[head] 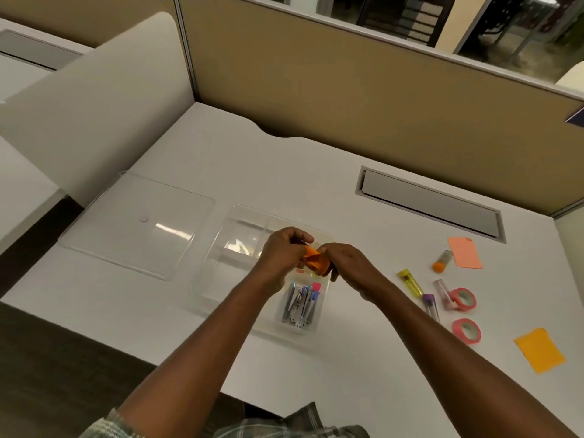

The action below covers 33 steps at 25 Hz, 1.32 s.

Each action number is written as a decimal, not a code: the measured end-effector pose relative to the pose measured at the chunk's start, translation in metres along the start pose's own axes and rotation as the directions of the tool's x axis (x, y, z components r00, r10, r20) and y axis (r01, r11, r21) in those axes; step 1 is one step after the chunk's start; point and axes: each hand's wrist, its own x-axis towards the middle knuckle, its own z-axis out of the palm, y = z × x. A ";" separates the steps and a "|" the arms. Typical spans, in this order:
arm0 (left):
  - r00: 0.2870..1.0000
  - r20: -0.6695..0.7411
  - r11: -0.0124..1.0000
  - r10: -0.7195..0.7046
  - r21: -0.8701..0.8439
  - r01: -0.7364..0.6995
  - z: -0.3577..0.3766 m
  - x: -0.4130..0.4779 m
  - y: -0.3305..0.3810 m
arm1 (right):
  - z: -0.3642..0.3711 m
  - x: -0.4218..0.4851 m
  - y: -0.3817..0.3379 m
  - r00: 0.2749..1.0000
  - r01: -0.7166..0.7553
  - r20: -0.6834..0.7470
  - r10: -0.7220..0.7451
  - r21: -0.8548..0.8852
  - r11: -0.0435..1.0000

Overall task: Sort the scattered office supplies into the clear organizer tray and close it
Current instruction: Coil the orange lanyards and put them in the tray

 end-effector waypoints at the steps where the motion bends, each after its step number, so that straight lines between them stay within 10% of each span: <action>1: 0.999 0.010 0.999 0.038 0.033 -0.039 -0.006 0.004 -0.003 | 0.002 0.002 0.000 0.999 -0.023 0.027 0.022 0.066 0.998; 8: 0.978 -0.146 0.986 0.152 -0.042 -0.159 -0.012 0.017 -0.025 | 0.031 0.028 -0.013 0.979 -0.151 0.010 0.205 0.711 0.687; 15: 0.992 -0.102 0.996 0.073 0.056 -0.067 -0.028 0.043 -0.041 | 0.060 0.059 -0.014 0.943 -0.200 -0.026 0.332 0.753 0.627; 22: 0.950 -0.197 0.716 0.244 0.697 -0.040 -0.025 0.092 -0.058 | 0.070 0.075 0.014 0.908 -0.180 -0.378 0.181 0.036 0.983; 29: 0.907 0.128 0.189 0.402 0.957 -0.219 0.016 0.104 -0.088 | 0.043 0.026 0.080 0.934 -0.108 -0.354 -0.043 -0.397 0.912; 33: 0.945 0.065 0.380 0.322 0.905 -0.192 0.009 0.114 -0.092 | 0.054 0.017 0.093 0.968 -0.016 -0.214 -0.128 -0.566 0.824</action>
